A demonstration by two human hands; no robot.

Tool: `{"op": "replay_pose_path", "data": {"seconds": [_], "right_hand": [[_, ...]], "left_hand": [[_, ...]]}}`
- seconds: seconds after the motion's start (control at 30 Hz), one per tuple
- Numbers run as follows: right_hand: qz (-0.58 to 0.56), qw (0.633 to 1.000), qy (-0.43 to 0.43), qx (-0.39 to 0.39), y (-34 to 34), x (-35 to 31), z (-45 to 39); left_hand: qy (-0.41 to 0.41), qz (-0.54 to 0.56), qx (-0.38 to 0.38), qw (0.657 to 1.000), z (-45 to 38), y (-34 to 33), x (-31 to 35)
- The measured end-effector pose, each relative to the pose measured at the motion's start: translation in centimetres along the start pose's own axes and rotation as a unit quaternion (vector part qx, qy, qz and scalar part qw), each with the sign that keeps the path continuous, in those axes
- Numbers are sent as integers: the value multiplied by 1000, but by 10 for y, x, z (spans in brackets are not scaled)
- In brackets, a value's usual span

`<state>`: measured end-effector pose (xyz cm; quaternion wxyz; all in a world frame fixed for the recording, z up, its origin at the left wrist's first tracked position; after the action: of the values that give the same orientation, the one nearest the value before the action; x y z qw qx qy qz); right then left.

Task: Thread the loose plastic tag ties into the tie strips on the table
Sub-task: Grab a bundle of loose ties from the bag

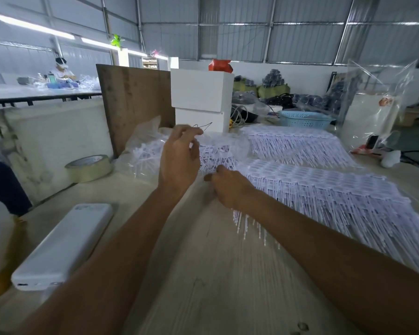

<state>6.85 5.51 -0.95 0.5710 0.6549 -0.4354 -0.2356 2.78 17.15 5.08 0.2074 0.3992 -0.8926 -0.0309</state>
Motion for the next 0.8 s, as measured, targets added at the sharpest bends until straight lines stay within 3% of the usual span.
{"op": "replay_pose_path", "data": {"seconds": [0.13, 0.23, 0.3, 0.43, 0.63, 0.8], "right_hand": [[-184, 981, -59, -22, 2, 17, -23], [-206, 975, -66, -42, 2, 22, -26], [-202, 976, -77, -24, 7, 27, -25], [-155, 985, -79, -11, 13, 30, -29], [-50, 996, -52, -54, 4, 17, -52], [-42, 996, -61, -49, -1, 31, -83]], "left_hand": [[-20, -50, -9, 998, 14, -1, -2], [-5, -65, -172, 983, 29, -19, -9], [22, -118, -283, 952, 40, -34, -19], [109, -160, -425, 884, 53, -47, -38], [87, -72, -433, 894, 52, -51, -27], [80, -68, -435, 894, 50, -49, -30]]}}
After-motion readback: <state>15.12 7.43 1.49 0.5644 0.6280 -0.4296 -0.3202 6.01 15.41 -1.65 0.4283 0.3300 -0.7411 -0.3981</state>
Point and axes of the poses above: each hand's wrist, its own z-axis away from the middle knuckle, its own y-axis out of the back of the hand, x = y × z, the point moved 6 cm from there along -z, towards the middle knuckle, and after that the axes turned 4 degrees about z, right-handed, at the moved point
